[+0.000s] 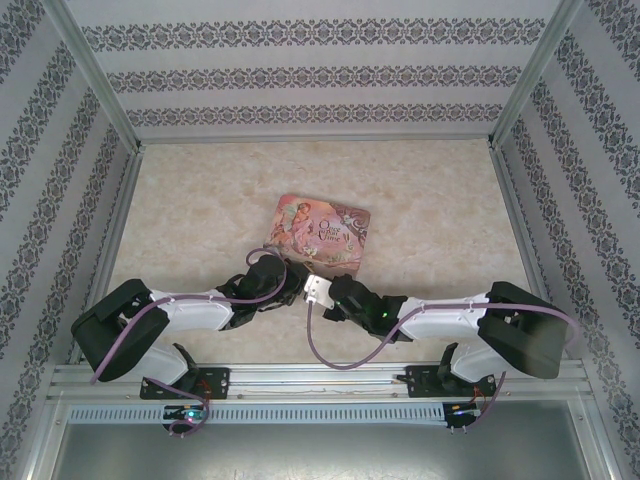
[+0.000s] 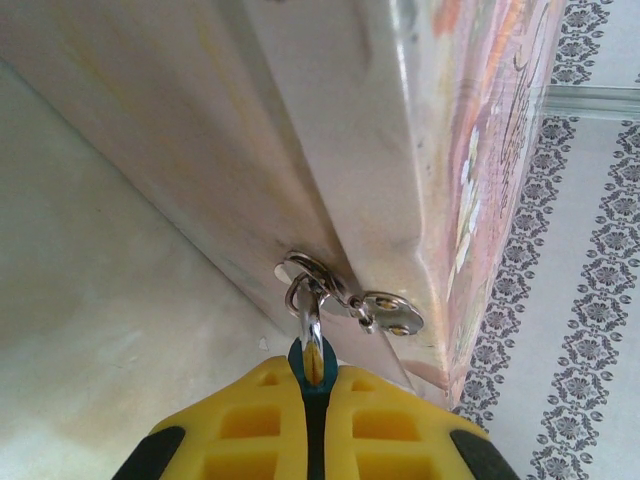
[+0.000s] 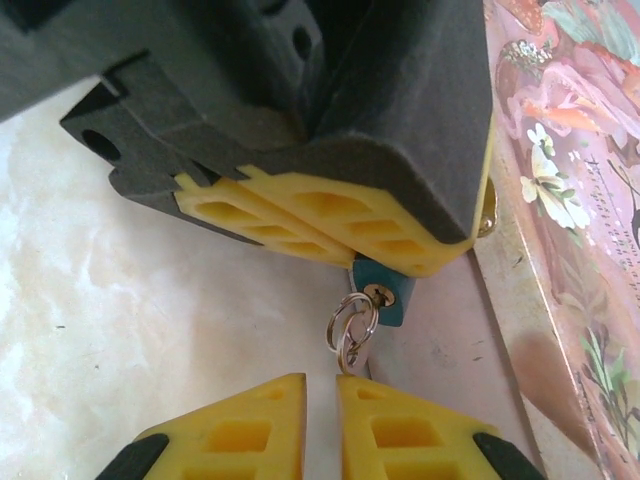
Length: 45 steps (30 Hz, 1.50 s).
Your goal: Unlock a padlock with a key
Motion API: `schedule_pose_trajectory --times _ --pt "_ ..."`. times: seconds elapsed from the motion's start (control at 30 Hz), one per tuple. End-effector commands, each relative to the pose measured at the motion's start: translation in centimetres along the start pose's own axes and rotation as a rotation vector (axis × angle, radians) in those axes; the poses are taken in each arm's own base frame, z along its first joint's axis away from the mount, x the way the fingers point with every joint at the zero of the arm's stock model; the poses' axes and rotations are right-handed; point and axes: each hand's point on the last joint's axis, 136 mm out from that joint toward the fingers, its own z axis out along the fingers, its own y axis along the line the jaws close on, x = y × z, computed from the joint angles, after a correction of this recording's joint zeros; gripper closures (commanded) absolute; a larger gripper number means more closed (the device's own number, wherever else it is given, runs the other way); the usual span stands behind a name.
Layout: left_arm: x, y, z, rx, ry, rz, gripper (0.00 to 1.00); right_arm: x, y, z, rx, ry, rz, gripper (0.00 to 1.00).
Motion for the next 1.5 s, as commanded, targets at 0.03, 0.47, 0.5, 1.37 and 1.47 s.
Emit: schedule_pose_trajectory --times 0.03,0.47,0.5,1.37,1.47 --pt "0.6 -2.2 -0.6 0.078 0.014 0.021 0.93 -2.3 -0.5 0.1 0.007 -0.062 -0.005 0.8" --pt "0.7 -2.1 -0.3 0.076 0.024 0.018 0.94 -2.8 -1.0 0.1 0.017 -0.079 0.005 0.76" --pt "0.7 -2.1 -0.3 0.077 0.025 0.018 0.94 -2.8 -1.1 0.1 0.022 -0.08 0.008 0.76" --pt "0.2 -2.0 -0.8 0.081 0.0 0.012 0.94 -2.3 -1.5 -0.6 0.037 -0.078 0.017 0.73" --pt "0.2 -2.1 -0.9 0.084 -0.002 0.013 0.94 -2.3 -1.2 -0.3 0.027 -0.073 0.013 0.75"
